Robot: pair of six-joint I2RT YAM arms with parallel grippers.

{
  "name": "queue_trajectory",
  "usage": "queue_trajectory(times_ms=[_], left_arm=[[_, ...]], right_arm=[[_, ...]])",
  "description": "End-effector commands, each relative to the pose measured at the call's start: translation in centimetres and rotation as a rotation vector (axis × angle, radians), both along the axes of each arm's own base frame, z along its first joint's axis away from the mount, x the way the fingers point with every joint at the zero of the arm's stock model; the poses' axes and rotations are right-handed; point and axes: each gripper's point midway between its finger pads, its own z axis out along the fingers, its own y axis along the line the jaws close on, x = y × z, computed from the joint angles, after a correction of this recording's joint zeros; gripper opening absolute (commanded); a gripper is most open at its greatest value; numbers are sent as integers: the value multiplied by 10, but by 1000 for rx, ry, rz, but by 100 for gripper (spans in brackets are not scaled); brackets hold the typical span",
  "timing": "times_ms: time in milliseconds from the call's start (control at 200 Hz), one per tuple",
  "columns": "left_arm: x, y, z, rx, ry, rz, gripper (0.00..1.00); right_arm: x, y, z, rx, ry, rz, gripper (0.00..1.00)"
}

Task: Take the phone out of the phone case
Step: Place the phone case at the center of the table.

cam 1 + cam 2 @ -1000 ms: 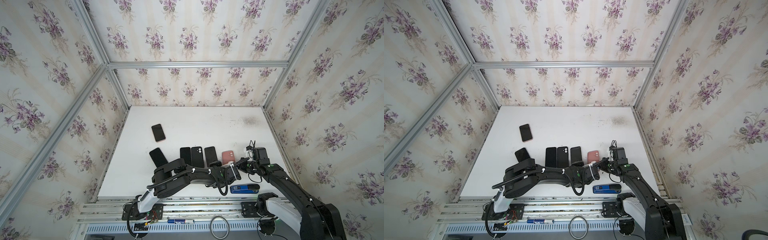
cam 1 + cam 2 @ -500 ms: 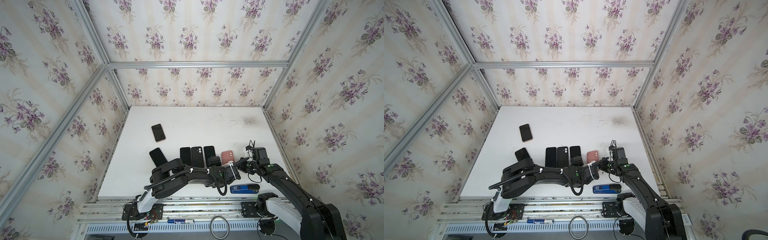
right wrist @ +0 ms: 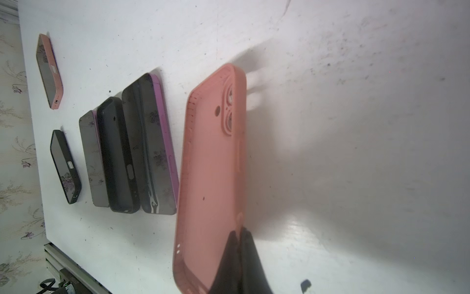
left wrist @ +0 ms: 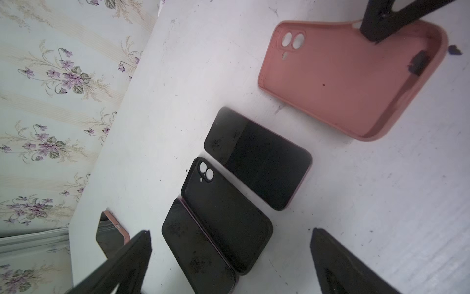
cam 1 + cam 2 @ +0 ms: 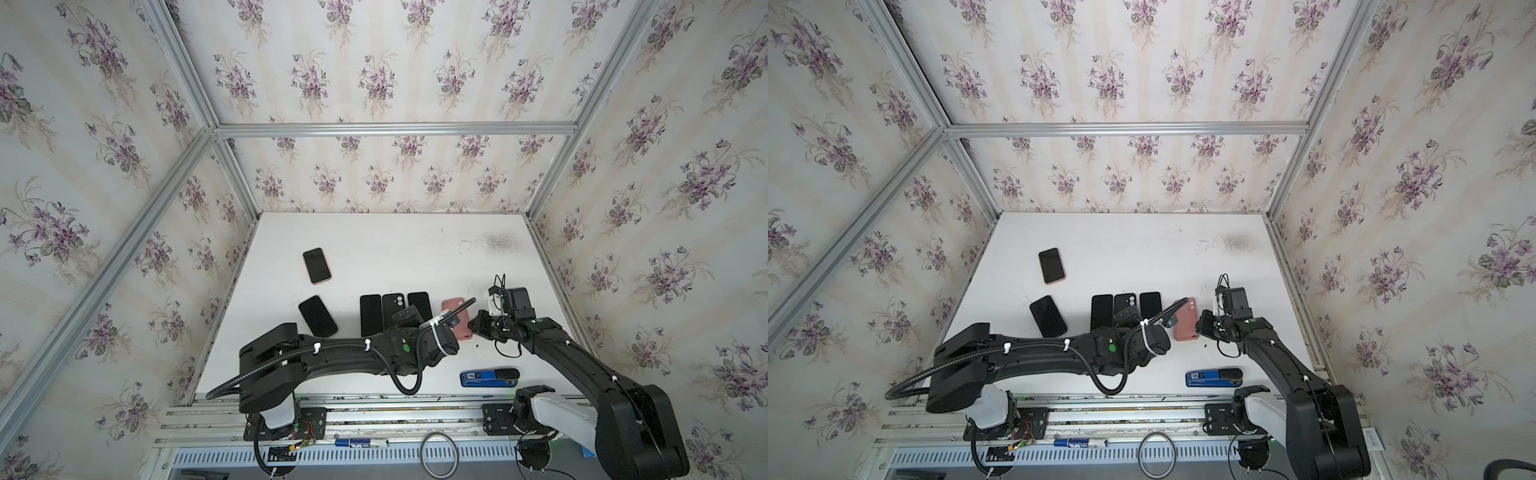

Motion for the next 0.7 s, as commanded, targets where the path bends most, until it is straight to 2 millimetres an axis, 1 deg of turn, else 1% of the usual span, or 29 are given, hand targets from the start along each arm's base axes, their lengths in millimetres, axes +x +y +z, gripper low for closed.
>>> queue_trajectory(times_ms=[0, 130, 290, 320, 330, 340, 405, 520, 695], left_arm=[[-4, 11, 10, -106, 21, 49, 100], [-10, 33, 25, -214, 48, 80, 100], [-20, 58, 41, -360, 116, 107, 100], [-22, 61, 39, -368, 130, 115, 100], [-23, 64, 46, -395, 127, 115, 100], [-23, 66, 49, -407, 128, 116, 100], [-27, 75, 57, -452, 144, 128, 100], [-34, 89, 70, -525, 161, 144, 100], [-43, 107, 86, -620, 173, 149, 100]], right_arm=[[20, 1, 5, -12, -55, 17, 0], [31, 3, 3, -15, -66, 30, 0], [41, 6, -4, -11, -78, 41, 0], [42, 7, -7, -11, -77, 42, 0], [42, 7, -8, -11, -76, 43, 0], [43, 7, -8, -12, -76, 44, 0], [45, 8, -13, -11, -75, 47, 0], [48, 17, -23, -30, -67, 71, 0], [53, 29, -32, -42, -68, 86, 0]])
